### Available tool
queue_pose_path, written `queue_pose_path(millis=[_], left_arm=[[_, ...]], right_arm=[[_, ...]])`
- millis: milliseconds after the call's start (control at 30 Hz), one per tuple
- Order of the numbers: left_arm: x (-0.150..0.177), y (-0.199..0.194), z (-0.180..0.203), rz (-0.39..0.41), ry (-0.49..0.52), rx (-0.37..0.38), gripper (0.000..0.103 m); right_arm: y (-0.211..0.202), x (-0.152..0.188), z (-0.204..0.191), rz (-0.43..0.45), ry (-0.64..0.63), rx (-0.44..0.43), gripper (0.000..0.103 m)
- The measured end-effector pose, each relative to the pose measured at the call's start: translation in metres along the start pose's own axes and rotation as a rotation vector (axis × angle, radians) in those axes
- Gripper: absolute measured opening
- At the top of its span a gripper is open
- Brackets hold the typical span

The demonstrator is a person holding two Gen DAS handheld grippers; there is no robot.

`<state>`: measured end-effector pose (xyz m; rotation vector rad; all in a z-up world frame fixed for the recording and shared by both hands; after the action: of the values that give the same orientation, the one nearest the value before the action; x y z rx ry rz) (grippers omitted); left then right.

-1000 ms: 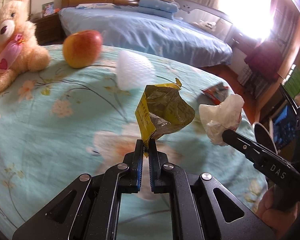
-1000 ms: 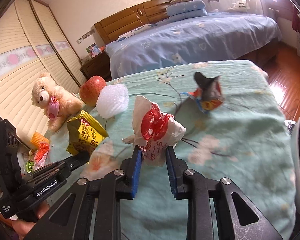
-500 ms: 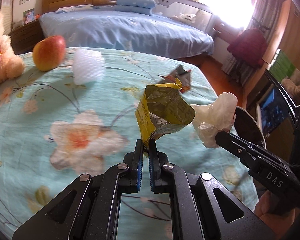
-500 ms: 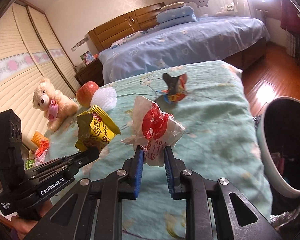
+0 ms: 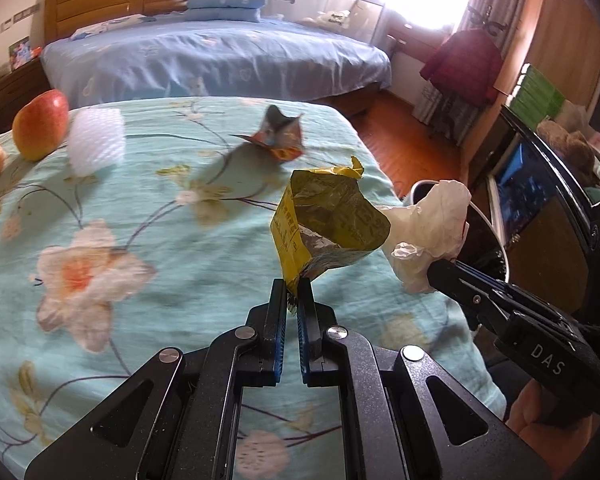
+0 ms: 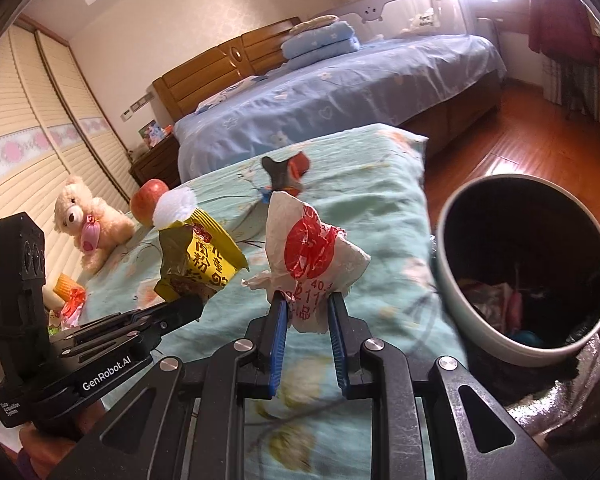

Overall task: Collect trash
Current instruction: 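Carry wrapper and tissue over the bin and open both tools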

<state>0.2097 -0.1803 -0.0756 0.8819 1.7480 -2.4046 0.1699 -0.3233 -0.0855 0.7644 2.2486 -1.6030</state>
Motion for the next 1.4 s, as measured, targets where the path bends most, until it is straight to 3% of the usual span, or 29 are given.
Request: queue_pose_path(millis=[1400], left_arm=[[-0.013,0.021,0.092,-0.026,0.172,0.027,0.005]], right_arm=[[-0.052,0.01,0.089,0.112,0.158,0.107,0.02]])
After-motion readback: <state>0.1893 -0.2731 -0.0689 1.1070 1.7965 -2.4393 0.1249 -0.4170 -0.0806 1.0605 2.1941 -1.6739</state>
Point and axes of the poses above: each gripper's, at about its wrist camera, not at the fingertips, and y roughly the way its jaws point, z to its right, x to its underside, the point moved 4 cm from there along y, roughly the way its jaws point, and after that the axes turned 12 degrees about -z, right-handed, at the moved point
